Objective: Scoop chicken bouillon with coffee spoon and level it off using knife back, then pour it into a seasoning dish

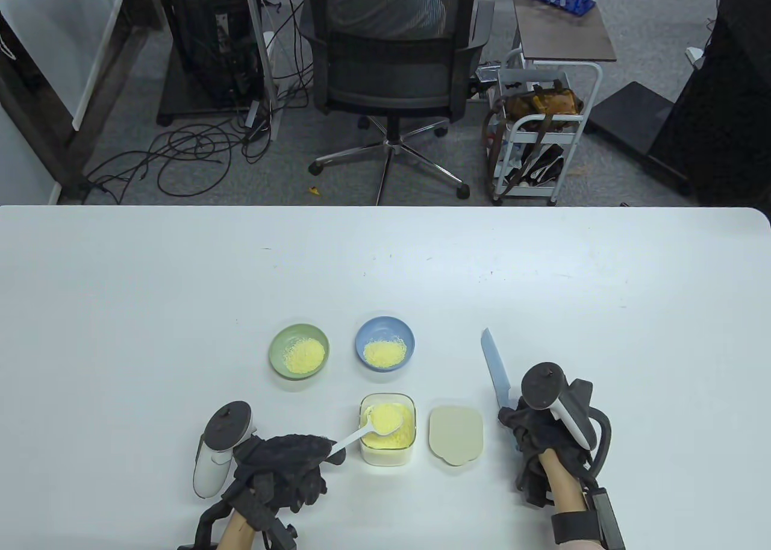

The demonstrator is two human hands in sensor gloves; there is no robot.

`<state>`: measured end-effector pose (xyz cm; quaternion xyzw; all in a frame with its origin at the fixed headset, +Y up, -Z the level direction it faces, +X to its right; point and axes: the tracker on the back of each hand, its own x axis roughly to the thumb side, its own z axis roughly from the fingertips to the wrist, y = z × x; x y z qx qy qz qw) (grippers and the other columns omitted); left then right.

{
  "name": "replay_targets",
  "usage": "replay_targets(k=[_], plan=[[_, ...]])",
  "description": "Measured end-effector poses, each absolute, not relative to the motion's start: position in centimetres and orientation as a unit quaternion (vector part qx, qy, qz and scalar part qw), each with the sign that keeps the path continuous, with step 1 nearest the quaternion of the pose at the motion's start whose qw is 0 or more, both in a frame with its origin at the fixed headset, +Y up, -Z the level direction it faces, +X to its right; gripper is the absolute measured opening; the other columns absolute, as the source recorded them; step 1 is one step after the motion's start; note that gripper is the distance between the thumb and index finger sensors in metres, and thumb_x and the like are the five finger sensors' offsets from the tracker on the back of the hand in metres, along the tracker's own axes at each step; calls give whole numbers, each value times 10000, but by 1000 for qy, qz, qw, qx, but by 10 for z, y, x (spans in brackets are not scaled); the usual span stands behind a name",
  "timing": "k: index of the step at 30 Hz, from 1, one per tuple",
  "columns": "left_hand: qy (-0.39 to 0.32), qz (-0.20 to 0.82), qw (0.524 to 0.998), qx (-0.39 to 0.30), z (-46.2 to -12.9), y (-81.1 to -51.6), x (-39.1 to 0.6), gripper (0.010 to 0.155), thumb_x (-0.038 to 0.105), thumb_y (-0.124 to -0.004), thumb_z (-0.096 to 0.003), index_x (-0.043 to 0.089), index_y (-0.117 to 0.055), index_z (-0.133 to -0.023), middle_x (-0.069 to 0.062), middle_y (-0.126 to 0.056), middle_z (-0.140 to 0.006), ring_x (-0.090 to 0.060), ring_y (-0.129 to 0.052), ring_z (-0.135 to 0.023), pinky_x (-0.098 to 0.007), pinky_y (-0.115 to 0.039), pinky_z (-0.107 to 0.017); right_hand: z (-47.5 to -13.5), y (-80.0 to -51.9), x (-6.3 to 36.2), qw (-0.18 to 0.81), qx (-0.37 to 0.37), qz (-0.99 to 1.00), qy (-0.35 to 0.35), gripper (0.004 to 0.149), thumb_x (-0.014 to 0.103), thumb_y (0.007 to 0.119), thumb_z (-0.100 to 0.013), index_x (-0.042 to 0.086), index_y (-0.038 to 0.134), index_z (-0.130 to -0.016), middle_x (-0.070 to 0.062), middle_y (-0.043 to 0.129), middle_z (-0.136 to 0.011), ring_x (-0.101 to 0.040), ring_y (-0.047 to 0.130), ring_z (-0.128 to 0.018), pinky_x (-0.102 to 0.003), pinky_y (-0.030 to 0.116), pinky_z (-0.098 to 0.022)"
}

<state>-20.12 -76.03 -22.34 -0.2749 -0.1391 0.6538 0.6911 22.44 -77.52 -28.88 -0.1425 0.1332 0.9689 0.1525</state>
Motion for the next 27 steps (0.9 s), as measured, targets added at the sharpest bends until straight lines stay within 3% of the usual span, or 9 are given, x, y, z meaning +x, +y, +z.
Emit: replay_targets(k=[3, 7, 15, 22, 27], plan=[[-140, 653, 691, -277, -223, -761, -201, 494, 333, -722, -508, -102, -804, -726, -26, -974, -152, -4, -859, 77, -333, -826, -360, -286, -776, 228, 155, -147, 970, 113, 493, 412, 824, -385, 73, 726, -729, -138, 805, -584, -324, 775, -429, -669, 422, -674], [-143, 653, 690, -279, -223, -761, -200, 494, 334, -721, -508, -101, -802, -729, -26, -974, -154, -4, -859, 75, -334, -824, -362, -277, -766, 228, 143, -132, 977, 90, 653, 422, 832, -394, 53, 628, -894, -223, 693, -849, -408, 713, -661, -699, 299, -699], [-142, 657, 687, -277, -223, -761, -200, 495, 334, -721, -508, -101, -800, -731, -27, -973, -157, -5, -859, 74, -335, -823, -364, -255, -750, 209, 142, -50, 989, 13, 760, 460, 795, -431, 54, 491, -997, -277, 456, -1073, -524, 566, -882, -731, 233, -688], [-142, 670, 678, -268, -224, -760, -205, 495, 336, -719, -509, -97, -797, -736, -25, -972, -162, -5, -858, 70, -334, -822, -368, -249, -754, 193, 163, 20, 986, 16, 919, 554, 739, -452, 100, 203, -1045, -292, 27, -1084, -614, 331, -970, -752, 175, -667], [-139, 684, 671, -251, -226, -758, -212, 496, 339, -715, -514, -91, -787, -749, -24, -968, -178, -7, -856, 59, -337, -815, -382, -246, -760, 189, 161, 45, 986, 23, 934, 575, 727, -452, 110, 169, -1039, -302, -25, -1060, -625, 296, -972, -757, 160, -660]])
